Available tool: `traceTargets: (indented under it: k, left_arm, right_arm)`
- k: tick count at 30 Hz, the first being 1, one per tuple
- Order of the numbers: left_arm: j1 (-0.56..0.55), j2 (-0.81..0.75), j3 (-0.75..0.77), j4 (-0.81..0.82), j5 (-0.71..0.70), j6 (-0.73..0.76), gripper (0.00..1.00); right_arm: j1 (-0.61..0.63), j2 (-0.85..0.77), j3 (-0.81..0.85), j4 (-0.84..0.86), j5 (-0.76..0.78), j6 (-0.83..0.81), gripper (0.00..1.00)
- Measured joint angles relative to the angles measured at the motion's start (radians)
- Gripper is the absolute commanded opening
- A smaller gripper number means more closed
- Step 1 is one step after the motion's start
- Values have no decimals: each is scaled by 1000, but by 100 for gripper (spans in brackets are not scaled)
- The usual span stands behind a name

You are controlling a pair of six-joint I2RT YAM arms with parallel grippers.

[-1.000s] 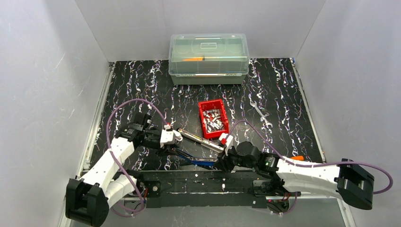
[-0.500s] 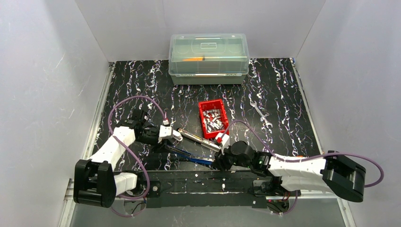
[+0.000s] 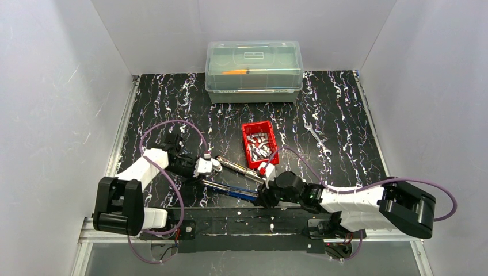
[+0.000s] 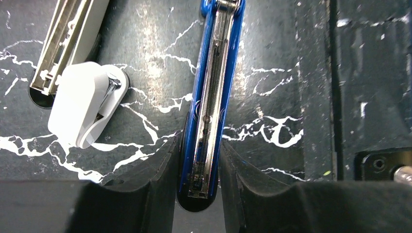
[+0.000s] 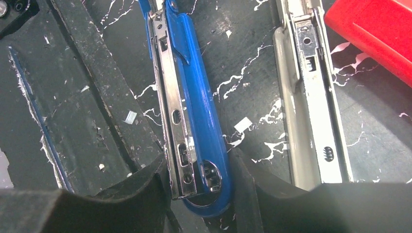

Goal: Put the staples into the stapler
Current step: Place the stapler at the center of the board.

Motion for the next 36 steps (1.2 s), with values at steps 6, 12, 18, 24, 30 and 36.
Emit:
traceTargets:
  k: [6, 12, 18, 24, 30, 36]
  left_arm:
    - [1, 48, 3, 35, -61, 30, 54]
    - [1, 46, 35, -14, -70, 42, 75]
    - [1, 26, 108, -133, 8, 55, 69]
    - [1, 27, 137, -205, 55, 74, 59]
    - [1, 32, 179, -225, 82, 71, 49]
    - [1, 44, 202, -249, 95, 64, 51]
  right_arm:
    - [0, 85, 40, 23, -23, 3, 11]
    - [0, 113, 57, 27, -25, 1, 31]
    - [0, 113, 57, 27, -23, 0, 50]
    - [0, 111, 57, 29, -23, -6, 65]
    - [0, 51, 44, -19, -19, -12, 69]
    - [0, -71, 27, -69, -15, -4, 69]
